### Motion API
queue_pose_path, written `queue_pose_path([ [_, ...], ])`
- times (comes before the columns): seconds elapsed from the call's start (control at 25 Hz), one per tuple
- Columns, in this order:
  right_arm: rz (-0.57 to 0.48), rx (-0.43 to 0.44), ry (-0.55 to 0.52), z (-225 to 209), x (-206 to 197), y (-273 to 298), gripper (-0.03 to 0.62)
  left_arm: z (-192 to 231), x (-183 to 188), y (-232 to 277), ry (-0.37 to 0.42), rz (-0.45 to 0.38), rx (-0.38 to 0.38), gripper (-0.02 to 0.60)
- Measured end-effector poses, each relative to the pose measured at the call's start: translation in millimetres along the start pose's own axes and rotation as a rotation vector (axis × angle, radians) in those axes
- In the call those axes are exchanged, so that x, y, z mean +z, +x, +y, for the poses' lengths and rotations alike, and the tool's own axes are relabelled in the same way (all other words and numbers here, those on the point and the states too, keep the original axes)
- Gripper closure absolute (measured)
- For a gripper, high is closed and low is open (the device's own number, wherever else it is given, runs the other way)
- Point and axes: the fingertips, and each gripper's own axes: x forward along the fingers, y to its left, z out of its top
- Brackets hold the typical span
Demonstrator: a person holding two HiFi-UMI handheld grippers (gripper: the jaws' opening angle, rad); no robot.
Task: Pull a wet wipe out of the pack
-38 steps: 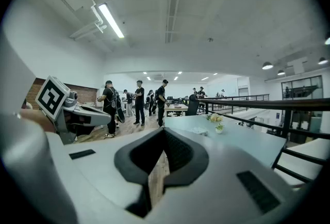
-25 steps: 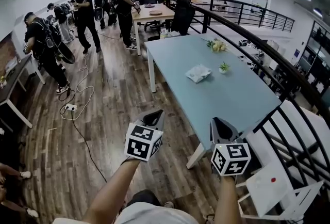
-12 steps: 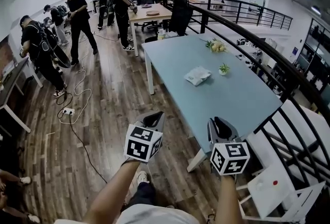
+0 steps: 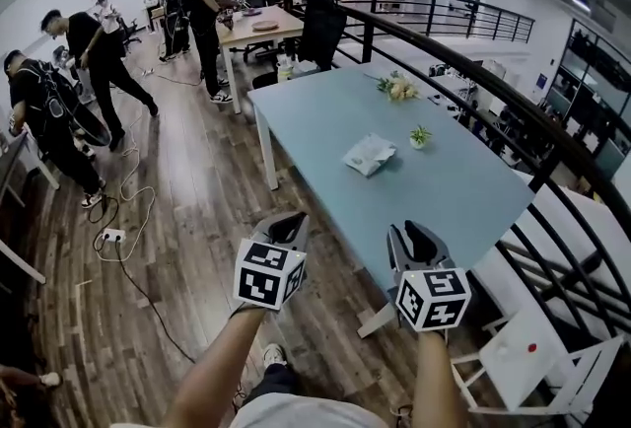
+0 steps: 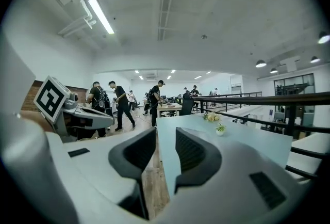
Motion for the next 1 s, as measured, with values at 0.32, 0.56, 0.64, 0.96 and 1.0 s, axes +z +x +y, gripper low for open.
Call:
queue_pose_path([
  [0.32,0.019,-0.077,0.036,5.4,8.4,62.4,0.438,61.3,11.0,40.6,0.018,0.014,-0.063,0.588],
  [0.56,0.016,-0.148,0.056,8.9,19.9,99.8,0.413,97.9,21.5,65.7,0.046,0.018,-0.121,0.588],
  [0.64,0.017,-0.167,0.06,12.0,21.5,111.5,0.407,109.4,22.0,73.0,0.053,0.02,-0.14,0.588],
  [0.96,0.027,-0.23,0.081,27.9,26.7,148.4,0.364,149.4,21.0,91.3,0.063,0.027,-0.2,0.588],
  [1.0,0.028,-0.235,0.082,29.6,27.9,151.4,0.364,153.3,21.4,92.7,0.064,0.027,-0.204,0.588],
])
